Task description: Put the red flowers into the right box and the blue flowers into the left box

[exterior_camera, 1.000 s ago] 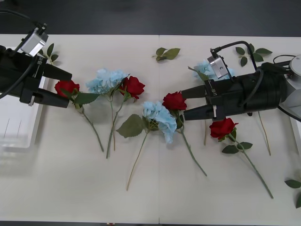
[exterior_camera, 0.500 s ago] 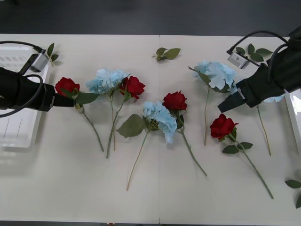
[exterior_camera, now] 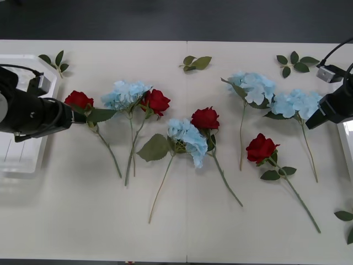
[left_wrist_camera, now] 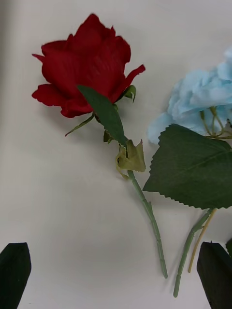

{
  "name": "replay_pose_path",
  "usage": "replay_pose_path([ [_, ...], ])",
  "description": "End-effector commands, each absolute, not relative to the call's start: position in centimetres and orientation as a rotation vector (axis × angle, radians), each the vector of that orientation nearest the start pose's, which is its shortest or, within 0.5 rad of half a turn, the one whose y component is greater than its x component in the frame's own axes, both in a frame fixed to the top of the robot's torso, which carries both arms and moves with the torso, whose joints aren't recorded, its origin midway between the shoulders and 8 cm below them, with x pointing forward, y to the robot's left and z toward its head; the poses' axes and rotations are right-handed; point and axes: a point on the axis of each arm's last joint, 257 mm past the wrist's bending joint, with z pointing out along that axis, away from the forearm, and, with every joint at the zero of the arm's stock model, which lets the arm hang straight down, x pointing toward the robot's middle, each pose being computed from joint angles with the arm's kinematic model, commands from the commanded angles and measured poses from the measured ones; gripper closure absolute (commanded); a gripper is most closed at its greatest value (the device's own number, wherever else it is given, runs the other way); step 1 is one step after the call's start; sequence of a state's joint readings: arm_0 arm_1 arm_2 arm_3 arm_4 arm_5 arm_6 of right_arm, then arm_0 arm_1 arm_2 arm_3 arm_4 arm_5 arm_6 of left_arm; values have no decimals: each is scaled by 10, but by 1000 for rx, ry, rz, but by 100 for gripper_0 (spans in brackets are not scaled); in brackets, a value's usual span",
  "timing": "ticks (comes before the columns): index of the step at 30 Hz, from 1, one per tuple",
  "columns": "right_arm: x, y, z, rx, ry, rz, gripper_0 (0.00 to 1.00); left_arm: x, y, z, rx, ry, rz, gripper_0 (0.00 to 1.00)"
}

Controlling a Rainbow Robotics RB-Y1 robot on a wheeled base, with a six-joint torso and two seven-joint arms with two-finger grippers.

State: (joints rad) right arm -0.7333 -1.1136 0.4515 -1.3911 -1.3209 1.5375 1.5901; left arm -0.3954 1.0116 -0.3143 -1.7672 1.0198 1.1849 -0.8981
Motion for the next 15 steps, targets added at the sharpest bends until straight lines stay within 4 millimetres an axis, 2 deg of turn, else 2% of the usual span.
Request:
replay_pose_path([
  [1,474,-391,-208,-353,2850,66,0,510,302,-220,-309,2556,-263,0],
  [7,490,-398,-236,-331,2767,18,0,533,316,-241,-421,2568,-177,0],
  [15,509,-391,-259,-321,2719,-8,0,553,317,-262,-535,2582,-173,0],
])
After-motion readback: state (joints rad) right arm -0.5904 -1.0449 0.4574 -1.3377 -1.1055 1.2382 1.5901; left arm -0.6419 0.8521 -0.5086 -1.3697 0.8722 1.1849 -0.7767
